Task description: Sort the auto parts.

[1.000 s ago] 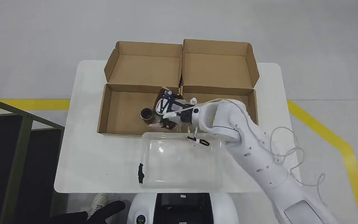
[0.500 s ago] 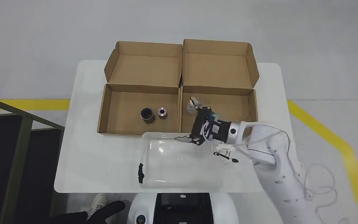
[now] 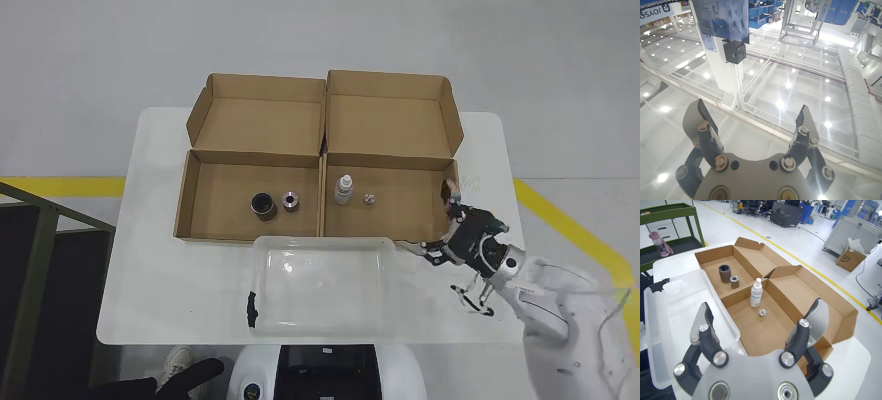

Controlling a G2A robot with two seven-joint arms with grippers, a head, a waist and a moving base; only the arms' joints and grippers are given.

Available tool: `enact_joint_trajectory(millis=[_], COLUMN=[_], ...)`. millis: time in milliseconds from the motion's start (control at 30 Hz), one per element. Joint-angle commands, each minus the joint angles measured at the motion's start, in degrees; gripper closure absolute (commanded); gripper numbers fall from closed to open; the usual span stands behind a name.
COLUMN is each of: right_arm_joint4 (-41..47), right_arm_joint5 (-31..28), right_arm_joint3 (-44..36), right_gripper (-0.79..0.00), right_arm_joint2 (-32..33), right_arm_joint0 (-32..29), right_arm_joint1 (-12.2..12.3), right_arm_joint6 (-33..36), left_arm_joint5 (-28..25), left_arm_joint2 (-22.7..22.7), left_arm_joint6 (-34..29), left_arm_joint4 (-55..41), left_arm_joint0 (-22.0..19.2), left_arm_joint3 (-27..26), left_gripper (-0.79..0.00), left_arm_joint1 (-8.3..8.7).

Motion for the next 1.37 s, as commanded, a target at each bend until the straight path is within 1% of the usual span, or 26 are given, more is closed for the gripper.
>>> enact_joint_trajectory(millis=[0,167,300,500,667,1333], right_arm_joint4=[0.1,0.7,1.0,1.2,1.1,1.1], right_arm_joint5=[0.7,1.7,2.8,4.1,5.1,5.1], right_arm_joint3=[-0.1,0.1,-0.8,-1.5,-1.7,-1.7], right_gripper=[-0.785,-0.785,-0.785,-0.785,-0.785,-0.784], right_arm_joint2=[3.0,8.5,11.2,13.6,14.8,14.8], right_arm_joint0=[-2.5,-7.7,-11.2,-14.5,-15.5,-15.5], right_arm_joint1=[0.1,0.4,0.4,0.4,0.5,0.5], right_arm_joint6=[-2.3,-8.5,-12.9,-15.9,-17.8,-17.8], left_arm_joint5=[0.0,0.0,0.0,0.0,0.0,0.0], left_arm_joint2=[0.0,0.0,0.0,0.0,0.0,0.0], left_arm_joint6=[0.0,0.0,0.0,0.0,0.0,0.0], left_arm_joint4=[0.0,0.0,0.0,0.0,0.0,0.0], left_arm_joint0=[0.0,0.0,0.0,0.0,0.0,0.0], left_arm_joint3=[0.0,0.0,0.0,0.0,0.0,0.0], left_gripper=[-0.785,-0.785,-0.785,-0.785,-0.785,-0.785], left_arm_joint1=[0.00,0.00,0.00,0.00,0.00,0.00])
